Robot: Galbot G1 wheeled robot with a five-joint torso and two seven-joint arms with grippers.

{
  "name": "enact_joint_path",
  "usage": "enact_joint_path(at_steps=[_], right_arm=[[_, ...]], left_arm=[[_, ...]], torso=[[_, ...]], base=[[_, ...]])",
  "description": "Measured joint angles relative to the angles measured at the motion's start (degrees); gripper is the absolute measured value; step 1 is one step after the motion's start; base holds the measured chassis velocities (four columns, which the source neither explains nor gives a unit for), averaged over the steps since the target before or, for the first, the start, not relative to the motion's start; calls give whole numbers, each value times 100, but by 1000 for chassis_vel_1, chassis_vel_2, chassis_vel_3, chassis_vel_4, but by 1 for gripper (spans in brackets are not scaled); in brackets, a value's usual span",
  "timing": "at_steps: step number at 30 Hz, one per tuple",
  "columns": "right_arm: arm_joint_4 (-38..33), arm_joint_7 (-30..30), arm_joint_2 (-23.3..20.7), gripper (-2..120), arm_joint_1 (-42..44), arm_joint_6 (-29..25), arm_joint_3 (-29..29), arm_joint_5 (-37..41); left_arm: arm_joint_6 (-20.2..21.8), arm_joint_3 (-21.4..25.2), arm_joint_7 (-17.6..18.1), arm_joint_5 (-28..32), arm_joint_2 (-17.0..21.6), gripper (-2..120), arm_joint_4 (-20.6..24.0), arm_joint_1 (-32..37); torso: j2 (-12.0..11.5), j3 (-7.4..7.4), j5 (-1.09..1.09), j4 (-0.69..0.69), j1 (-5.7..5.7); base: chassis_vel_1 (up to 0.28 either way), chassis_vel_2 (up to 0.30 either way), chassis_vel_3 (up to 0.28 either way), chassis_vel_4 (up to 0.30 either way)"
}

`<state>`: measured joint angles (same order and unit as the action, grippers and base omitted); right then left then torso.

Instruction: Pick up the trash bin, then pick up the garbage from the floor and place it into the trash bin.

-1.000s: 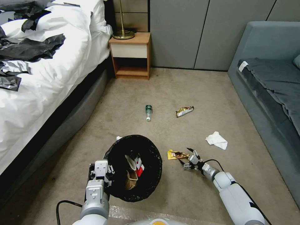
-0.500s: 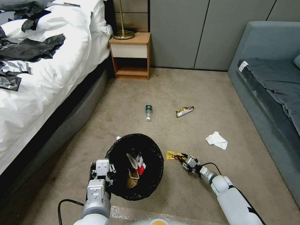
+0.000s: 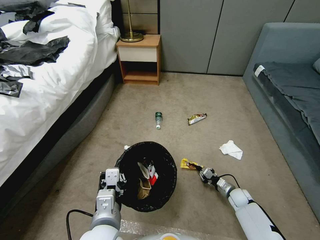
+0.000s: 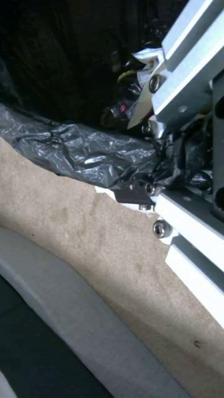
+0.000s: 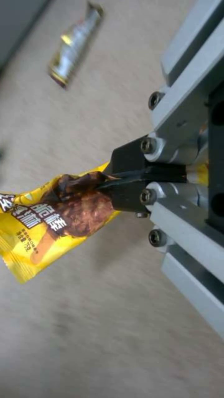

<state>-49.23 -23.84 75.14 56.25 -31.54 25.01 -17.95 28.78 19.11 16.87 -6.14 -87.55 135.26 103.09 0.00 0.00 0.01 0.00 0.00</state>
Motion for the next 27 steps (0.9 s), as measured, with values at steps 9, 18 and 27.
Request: enact_joint_path(at_steps=[9, 18, 27], right_arm=[[-2700, 331, -123, 0, 935, 458, 68, 1376], [-6649, 877, -133, 0, 2298, 1167, -217, 2264], [-6916, 962, -187, 0, 3125, 953, -1269, 1232]], left_arm=[[6, 6, 0, 47, 45, 0, -49, -46], [30, -52, -1, 81, 93, 0, -78, -93], [33, -116, -7, 68, 103, 0, -85, -109]], torso=[[0, -1, -2, 0, 0], [0, -1, -3, -1, -1], [0, -1, -1, -1, -1]], base=[[0, 0, 0, 0], [0, 0, 0, 0], [0, 0, 0, 0]])
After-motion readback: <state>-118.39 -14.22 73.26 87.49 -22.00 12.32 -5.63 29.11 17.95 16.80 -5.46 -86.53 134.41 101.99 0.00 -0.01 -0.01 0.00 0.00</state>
